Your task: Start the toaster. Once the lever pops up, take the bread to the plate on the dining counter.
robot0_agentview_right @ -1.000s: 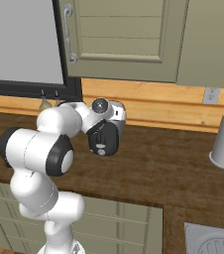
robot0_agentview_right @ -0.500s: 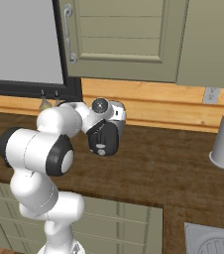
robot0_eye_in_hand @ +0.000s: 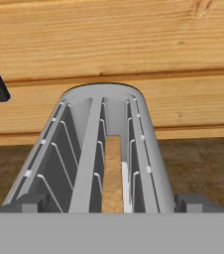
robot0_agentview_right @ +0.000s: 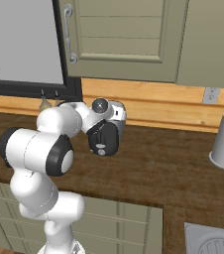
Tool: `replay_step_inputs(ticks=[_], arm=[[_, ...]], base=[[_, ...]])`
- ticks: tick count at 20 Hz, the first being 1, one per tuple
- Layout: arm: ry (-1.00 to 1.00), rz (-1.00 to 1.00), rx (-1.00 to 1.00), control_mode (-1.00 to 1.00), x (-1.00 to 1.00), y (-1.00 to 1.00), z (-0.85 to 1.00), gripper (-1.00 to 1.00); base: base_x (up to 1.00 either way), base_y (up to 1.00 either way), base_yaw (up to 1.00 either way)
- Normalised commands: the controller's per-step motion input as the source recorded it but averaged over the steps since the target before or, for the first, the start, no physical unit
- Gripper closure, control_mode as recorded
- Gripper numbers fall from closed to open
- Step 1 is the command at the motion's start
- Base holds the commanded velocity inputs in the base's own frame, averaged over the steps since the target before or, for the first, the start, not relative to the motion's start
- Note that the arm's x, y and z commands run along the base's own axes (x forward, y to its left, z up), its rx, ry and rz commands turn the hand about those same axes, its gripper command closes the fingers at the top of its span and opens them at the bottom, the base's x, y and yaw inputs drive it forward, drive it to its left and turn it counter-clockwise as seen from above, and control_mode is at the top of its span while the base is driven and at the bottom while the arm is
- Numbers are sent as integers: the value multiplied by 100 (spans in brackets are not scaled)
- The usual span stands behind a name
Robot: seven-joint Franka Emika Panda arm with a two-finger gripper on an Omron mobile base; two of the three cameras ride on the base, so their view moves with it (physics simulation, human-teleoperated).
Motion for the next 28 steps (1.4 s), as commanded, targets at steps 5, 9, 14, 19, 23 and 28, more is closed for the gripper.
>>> replay_step_inputs(ticks=[5,9,14,19,23,28], arm=[[0,0,0,-100,0,0,0,-100],[0,0,0,-100,0,0,0,-100],[0,0,0,-100,0,0,0,-100],[0,0,0,-100,0,0,0,-100],[0,0,0,-100,0,0,0,-100],[0,0,0,-100,0,0,0,-100]], base=[[0,0,0],[0,0,0],[0,0,0],[0,0,0],[0,0,0],[0,0,0]])
